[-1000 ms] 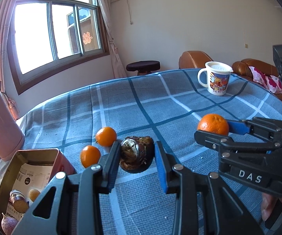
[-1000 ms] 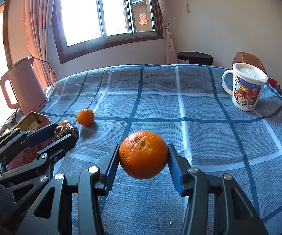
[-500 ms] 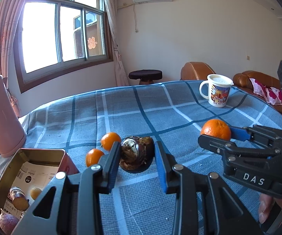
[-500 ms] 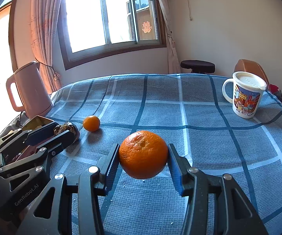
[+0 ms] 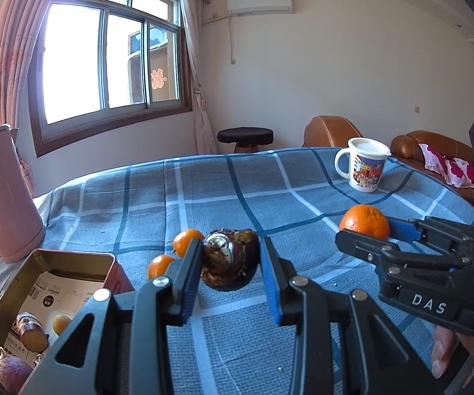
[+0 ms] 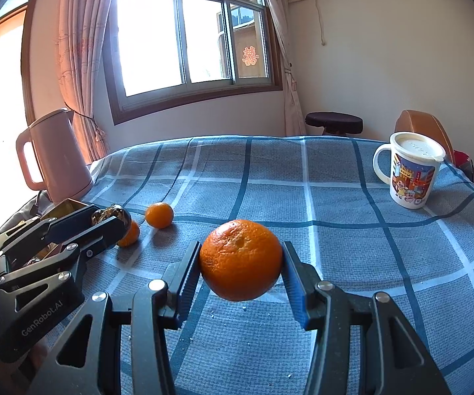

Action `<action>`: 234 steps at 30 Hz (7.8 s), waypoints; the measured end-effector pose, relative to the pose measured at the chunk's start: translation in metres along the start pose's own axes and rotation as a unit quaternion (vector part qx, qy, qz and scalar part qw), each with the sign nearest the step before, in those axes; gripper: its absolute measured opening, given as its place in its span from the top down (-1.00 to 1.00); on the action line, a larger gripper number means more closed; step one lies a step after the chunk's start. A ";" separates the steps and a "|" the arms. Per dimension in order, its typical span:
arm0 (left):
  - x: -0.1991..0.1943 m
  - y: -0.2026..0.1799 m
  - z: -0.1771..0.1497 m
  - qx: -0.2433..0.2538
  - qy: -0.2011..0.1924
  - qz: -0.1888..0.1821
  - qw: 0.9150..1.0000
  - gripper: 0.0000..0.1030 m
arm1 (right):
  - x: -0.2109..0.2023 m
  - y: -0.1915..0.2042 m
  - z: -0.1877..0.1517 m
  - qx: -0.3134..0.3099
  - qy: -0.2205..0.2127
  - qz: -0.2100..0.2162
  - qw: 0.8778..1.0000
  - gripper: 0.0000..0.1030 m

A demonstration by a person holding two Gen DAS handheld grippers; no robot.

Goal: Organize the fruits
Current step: 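Carry the mangosteen with the left tool while the right tool carries the mandarin toward the box, then lower the mangosteen and mandarin into the tin box, opening both tools, then grasp a small mandarin with the right tool while the left tool grasps another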

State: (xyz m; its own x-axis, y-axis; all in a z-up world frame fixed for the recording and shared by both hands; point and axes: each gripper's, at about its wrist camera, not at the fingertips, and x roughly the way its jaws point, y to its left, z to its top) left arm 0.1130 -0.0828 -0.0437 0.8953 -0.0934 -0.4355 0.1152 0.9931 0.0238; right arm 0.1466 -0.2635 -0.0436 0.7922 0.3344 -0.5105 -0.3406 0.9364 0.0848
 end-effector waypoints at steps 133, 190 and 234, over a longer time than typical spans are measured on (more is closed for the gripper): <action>-0.091 0.205 -0.036 -0.115 -0.022 0.145 0.982 0.30 | 0.039 0.233 0.000 -0.181 0.033 0.177 0.967 0.03; -0.087 0.204 -0.014 -0.135 -0.036 0.139 0.980 -0.98 | 0.130 0.140 0.027 -0.056 0.155 0.079 0.983 -0.20; 0.141 0.049 0.020 -0.083 0.181 0.004 0.980 0.18 | 0.078 -0.026 0.022 0.005 0.097 -0.036 0.995 0.23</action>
State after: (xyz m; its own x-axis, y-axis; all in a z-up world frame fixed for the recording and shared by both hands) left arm 0.2539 -0.0487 -0.0857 0.6810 -0.0849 -0.7274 0.0109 0.9943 -0.1058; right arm 0.2281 -0.2594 -0.0668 0.7019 0.2401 -0.6705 -0.2806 0.9585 0.0495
